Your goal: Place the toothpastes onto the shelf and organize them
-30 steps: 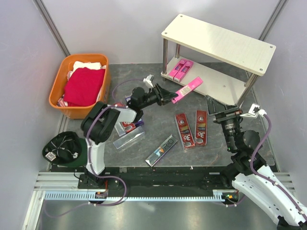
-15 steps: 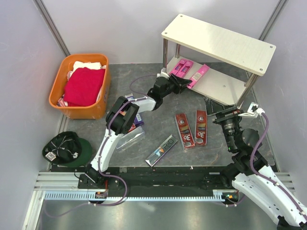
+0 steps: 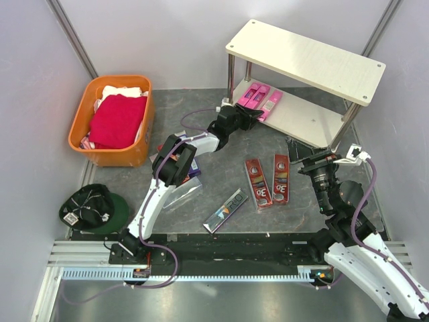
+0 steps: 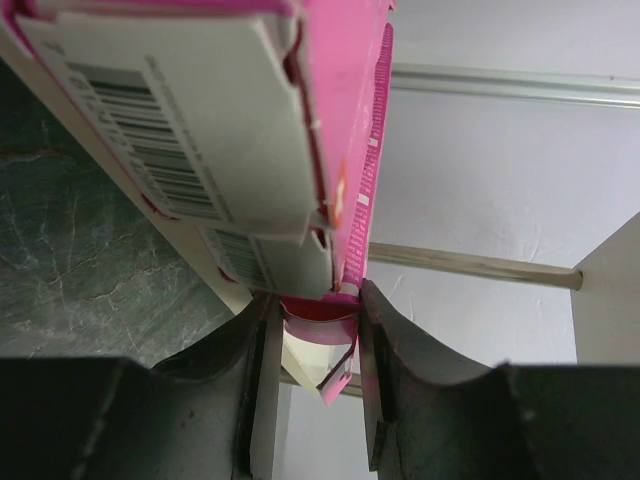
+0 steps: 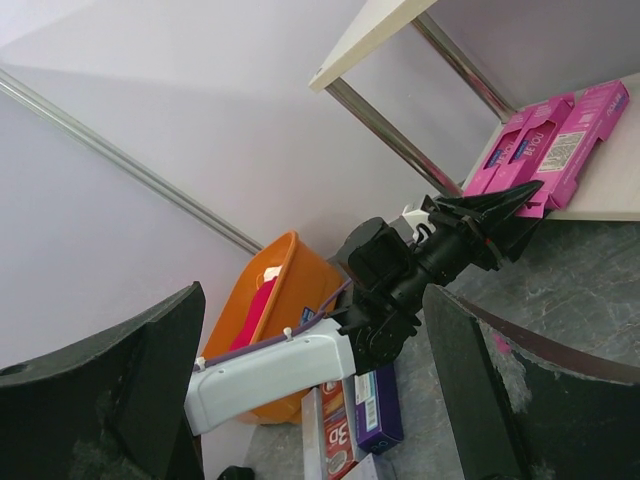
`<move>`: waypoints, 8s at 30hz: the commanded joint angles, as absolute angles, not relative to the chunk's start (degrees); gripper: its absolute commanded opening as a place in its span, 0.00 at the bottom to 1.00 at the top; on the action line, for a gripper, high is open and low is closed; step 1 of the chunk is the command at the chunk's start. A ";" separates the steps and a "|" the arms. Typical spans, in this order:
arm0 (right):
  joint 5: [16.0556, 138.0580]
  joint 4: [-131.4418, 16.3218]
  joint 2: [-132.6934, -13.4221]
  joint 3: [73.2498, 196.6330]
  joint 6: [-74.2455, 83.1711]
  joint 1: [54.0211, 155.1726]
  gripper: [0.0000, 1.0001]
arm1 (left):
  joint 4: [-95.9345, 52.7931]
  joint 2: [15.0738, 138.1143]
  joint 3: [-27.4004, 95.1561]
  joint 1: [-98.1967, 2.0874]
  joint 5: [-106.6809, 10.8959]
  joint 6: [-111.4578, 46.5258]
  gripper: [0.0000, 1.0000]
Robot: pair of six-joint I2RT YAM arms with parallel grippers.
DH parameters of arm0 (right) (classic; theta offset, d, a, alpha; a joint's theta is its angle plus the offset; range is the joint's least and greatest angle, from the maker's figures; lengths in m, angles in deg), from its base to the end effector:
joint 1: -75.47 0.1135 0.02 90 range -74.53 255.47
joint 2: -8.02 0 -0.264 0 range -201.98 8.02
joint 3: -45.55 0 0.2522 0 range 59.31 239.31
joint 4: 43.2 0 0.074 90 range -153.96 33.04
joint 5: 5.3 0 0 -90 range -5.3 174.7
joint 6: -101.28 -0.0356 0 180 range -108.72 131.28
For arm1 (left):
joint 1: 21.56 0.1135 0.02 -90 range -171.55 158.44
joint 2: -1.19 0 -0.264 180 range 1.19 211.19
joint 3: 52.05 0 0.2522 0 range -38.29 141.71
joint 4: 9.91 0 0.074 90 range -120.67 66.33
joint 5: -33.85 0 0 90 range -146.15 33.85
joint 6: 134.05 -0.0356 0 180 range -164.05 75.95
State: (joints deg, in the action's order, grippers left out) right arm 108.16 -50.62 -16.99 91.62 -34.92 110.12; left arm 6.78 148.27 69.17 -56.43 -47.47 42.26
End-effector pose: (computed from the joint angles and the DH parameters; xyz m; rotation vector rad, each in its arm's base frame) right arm 0.1066 0.0564 0.3409 0.4961 1.3223 0.9102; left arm 0.4698 -0.3339 0.1296 -0.7698 1.9033 -1.5961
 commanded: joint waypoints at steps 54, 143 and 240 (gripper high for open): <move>99.55 -46.60 -34.07 92.79 -34.51 110.36 0.98 | -28.31 76.60 6.80 -59.16 -46.66 -16.61 1.00; 100.25 -41.05 -53.14 94.11 -36.63 127.41 0.83 | -20.95 89.52 32.37 -59.88 -46.40 -2.30 0.46; 83.73 -20.05 -95.51 113.53 -46.29 83.56 0.55 | -40.38 69.83 7.94 -54.69 -58.44 -20.32 1.00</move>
